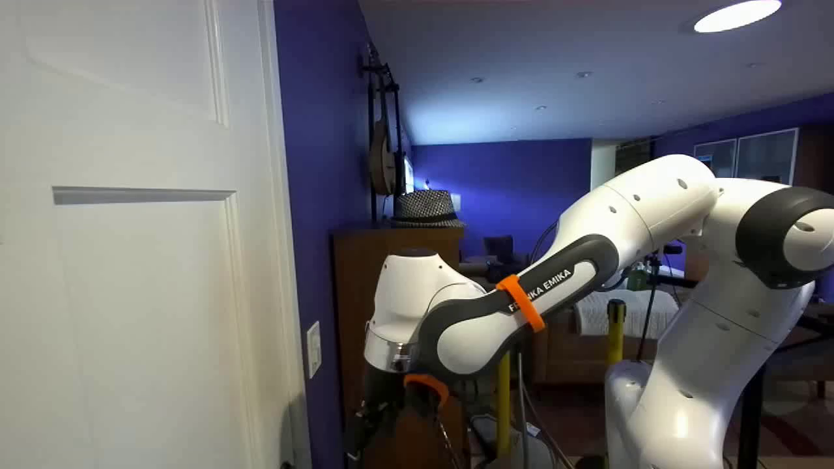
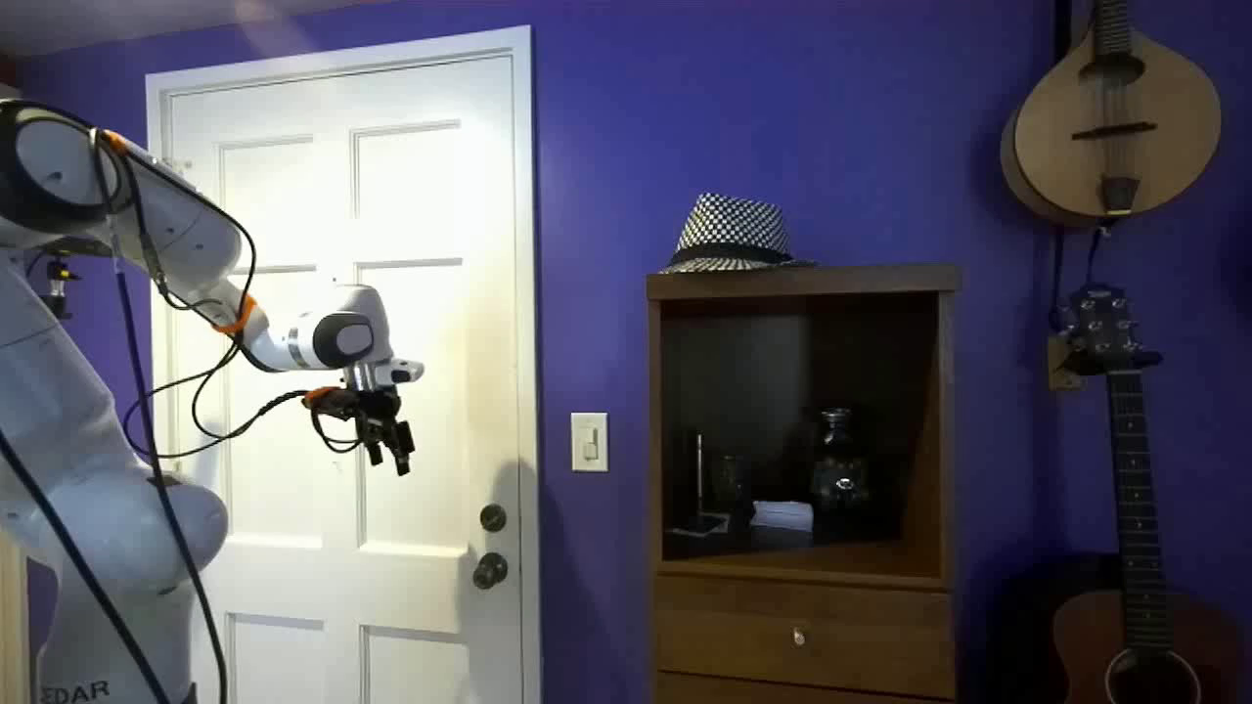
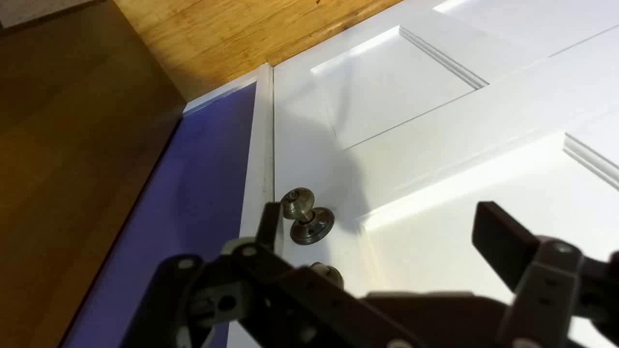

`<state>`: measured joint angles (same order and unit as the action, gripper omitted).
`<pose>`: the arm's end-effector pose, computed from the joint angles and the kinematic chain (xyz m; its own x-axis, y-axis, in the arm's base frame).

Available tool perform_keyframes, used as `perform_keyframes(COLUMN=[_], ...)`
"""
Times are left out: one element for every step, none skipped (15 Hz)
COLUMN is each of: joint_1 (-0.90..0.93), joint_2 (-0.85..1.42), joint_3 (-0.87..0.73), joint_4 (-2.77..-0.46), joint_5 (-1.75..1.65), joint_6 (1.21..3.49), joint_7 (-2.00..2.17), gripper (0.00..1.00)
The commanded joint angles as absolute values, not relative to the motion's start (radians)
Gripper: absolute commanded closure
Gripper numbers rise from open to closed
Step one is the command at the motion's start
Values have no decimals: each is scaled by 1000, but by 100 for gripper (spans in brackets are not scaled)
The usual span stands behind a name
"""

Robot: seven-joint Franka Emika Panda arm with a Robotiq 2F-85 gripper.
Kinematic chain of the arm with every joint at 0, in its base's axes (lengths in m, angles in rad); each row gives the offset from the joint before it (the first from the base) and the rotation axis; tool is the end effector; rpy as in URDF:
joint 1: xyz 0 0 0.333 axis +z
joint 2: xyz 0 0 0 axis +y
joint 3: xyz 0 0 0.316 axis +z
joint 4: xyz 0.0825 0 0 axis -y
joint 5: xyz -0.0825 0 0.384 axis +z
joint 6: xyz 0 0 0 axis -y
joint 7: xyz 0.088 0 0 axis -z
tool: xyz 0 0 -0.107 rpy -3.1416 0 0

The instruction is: Pick up the hat and hang it on the hook in the middle of the door

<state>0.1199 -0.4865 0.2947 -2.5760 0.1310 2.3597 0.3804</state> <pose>0.3789 0.1704 0.4439 0.9670 -0.0693 0.2451 -0.0529 -0.9959 -0.0728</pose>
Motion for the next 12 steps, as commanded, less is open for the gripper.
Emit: perform_keyframes(joint_1=[131,131,131,131,131,131,100,78,53,27,7,-8], joint_2=[-485,-485,-485,-485,-485,-485,-480,-472,-472,-470,-468,-466], joint_3=[283,283,283,283,283,283,293,286,290,282,276,263], joint_4=[-2575,-2575,-2575,-2575,-2575,-2575,-2567,-2545,-2535,-2505,-2486,-2451], joint_5=[123,123,123,123,123,123,81,42,-9,-69,-118,-165], joint_6=[2357,2357,2357,2357,2357,2357,2382,2377,2396,2400,2410,2382], joint_7=[386,386,386,386,386,386,405,392,392,364,351,315], gripper=[0,0,0,0,0,0,0,0,0,0,0,0])
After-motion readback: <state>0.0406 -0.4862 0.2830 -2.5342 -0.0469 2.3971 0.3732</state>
